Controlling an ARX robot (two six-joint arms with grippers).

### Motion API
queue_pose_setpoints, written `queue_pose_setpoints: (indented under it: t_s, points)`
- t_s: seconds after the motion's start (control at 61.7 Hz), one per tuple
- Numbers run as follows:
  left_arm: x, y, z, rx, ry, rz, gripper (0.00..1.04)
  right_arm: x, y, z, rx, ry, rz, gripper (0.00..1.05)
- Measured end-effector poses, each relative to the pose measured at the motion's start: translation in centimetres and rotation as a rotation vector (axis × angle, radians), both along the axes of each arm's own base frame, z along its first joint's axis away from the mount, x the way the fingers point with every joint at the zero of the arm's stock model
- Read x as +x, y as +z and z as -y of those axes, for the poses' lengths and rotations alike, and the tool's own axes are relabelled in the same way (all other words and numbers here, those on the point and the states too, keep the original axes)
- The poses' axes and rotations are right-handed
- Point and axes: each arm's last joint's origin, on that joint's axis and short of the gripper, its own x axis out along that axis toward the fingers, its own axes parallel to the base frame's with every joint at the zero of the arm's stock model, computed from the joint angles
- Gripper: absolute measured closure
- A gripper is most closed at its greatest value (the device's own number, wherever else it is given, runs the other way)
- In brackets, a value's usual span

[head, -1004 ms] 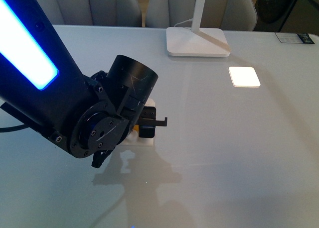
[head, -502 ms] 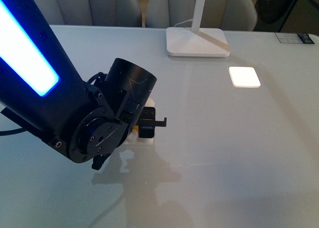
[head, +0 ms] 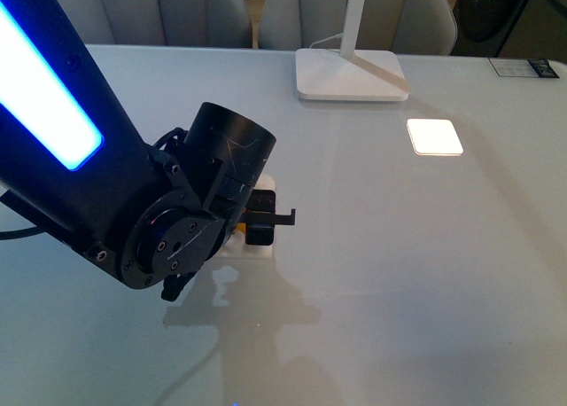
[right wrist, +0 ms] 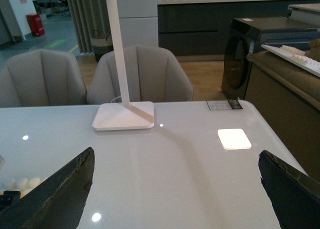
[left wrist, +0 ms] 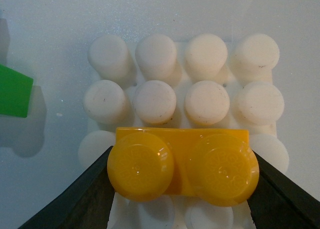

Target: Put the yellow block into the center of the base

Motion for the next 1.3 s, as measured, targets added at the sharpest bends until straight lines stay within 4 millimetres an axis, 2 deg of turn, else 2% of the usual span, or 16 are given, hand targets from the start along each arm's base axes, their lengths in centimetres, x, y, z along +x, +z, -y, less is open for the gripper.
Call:
queue_pose_setpoints:
  t_s: [0.065,0.194,0.292,0.534,0.745,1.02,1.296]
  points:
    - [0.1,0.0,-0.1,-0.005,0.000,-0.003,0.38,0.0,0.0,0.0,0.000,0.000,0.000,0.09]
    - [-0.2,-0.5,-0.7,-0.014,-0.003,-0.032,0.17,0.0,0.0,0.0,0.000,0.000,0.000,0.09]
    - [0.0,-0.4,-0.9,-0.016,0.004,-0.033,0.06,0.0,0.0,0.0,0.000,0.000,0.001,0.09]
    - [-0.3,0.0,-1.4,-0.027,-0.001,-0.045,0.07,0.0,0.0,0.0,0.000,0.000,0.001,0.09]
    - [-0.6,1.5,-2.3,-0.057,0.003,-0.048,0.07,0.0,0.0,0.0,0.000,0.000,0.001,0.09]
    - [-1.0,4.8,-4.4,-0.113,0.035,-0.001,0.07,0.0,0.0,0.0,0.000,0.000,0.001,0.09]
    - [-3.6,9.7,-8.5,-0.218,0.047,0.116,0.07,0.0,0.0,0.0,0.000,0.000,0.001,0.09]
